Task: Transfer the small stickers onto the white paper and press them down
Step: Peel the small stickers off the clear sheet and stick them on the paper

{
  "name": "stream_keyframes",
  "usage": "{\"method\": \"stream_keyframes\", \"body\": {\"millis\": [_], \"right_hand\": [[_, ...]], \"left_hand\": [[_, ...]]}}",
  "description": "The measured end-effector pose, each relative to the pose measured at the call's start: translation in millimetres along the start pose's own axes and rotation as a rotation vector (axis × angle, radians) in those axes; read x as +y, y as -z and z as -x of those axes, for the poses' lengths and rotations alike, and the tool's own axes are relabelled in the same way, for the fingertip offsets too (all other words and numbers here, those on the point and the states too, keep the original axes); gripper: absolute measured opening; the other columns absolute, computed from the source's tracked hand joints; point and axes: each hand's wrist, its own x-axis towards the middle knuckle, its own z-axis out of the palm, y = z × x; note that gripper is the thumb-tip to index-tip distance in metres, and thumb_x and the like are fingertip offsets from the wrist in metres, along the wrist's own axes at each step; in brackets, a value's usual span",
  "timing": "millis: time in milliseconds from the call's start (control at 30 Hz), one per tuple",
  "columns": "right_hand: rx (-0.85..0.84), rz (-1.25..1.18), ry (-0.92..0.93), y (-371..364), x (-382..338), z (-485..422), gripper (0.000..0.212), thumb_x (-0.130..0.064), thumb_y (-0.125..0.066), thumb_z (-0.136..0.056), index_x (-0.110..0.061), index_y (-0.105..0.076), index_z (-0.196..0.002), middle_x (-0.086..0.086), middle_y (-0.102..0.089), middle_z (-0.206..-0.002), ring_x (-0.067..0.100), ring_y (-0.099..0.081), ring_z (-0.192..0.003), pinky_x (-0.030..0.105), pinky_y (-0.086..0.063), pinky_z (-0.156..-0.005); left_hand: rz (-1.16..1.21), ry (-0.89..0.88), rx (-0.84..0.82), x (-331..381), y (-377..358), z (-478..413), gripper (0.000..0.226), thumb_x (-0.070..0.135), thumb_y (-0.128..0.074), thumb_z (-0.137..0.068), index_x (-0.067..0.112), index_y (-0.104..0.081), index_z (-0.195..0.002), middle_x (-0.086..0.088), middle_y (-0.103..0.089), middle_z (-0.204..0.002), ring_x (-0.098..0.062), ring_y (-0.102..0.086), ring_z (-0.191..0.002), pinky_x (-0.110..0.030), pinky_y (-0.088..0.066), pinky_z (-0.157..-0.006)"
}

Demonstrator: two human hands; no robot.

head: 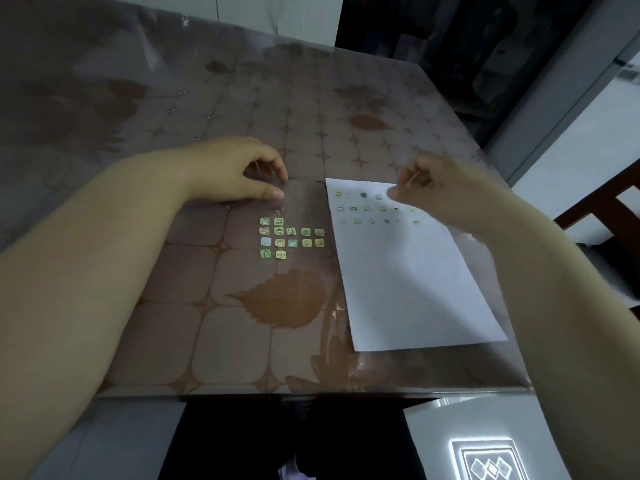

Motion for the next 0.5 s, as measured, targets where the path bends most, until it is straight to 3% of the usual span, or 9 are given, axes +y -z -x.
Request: {"method": "stream_keyframes", "body": {"millis": [133,300,433,500], "right_hand": [[-0.110,0.038,0.287,-30,-47,4,0.009,-0.031,-0.067,-0.081,-0.023,-0.068,-0.079,-0.010,-0.057,-0.072,-0.004,-0.049,-0.054,0.008,-0.035,-0.049],[-0.162,-0.023,0.250,-44,-48,-1,0.010,-0.027,-0.077,-0.071,-0.020,-0.074,-0.077,-0.005,-0.064,-0.071,-0.003,-0.049,-0.047,0.007,-0.032,-0.043],[-0.148,-0.124,0.198,-46,-39,3,0.005,-0.020,-0.078,-0.071,-0.020,-0.073,-0.070,-0.015,-0.057,-0.048,-0.004,-0.048,-0.042,0.006,-0.029,-0.039],[-0.154,-0.121,0.191,-47,-38,5,0.004,-0.020,-0.075,-0.073,-0.018,-0.072,-0.070,-0.020,-0.052,-0.040,-0.004,-0.047,-0.042,0.005,-0.030,-0.040]], "left_hand": [[-0.011,-0.023,-0.035,4,6,3,0.028,0.027,-0.067,-0.077,0.024,-0.064,-0.104,0.005,-0.056,-0.096,-0.014,-0.056,-0.093,-0.029,-0.043,-0.089],[-0.012,-0.026,-0.058,0,6,4,0.036,0.034,-0.074,-0.068,0.028,-0.064,-0.102,0.004,-0.057,-0.102,-0.013,-0.054,-0.099,-0.032,-0.042,-0.092],[-0.021,-0.028,-0.061,0,4,3,0.039,0.038,-0.074,-0.065,0.029,-0.064,-0.101,0.002,-0.057,-0.105,-0.012,-0.053,-0.101,-0.031,-0.042,-0.093],[-0.016,-0.028,-0.047,1,4,1,0.038,0.037,-0.074,-0.066,0.027,-0.064,-0.102,0.002,-0.057,-0.105,-0.011,-0.052,-0.100,-0.023,-0.041,-0.088]]}}
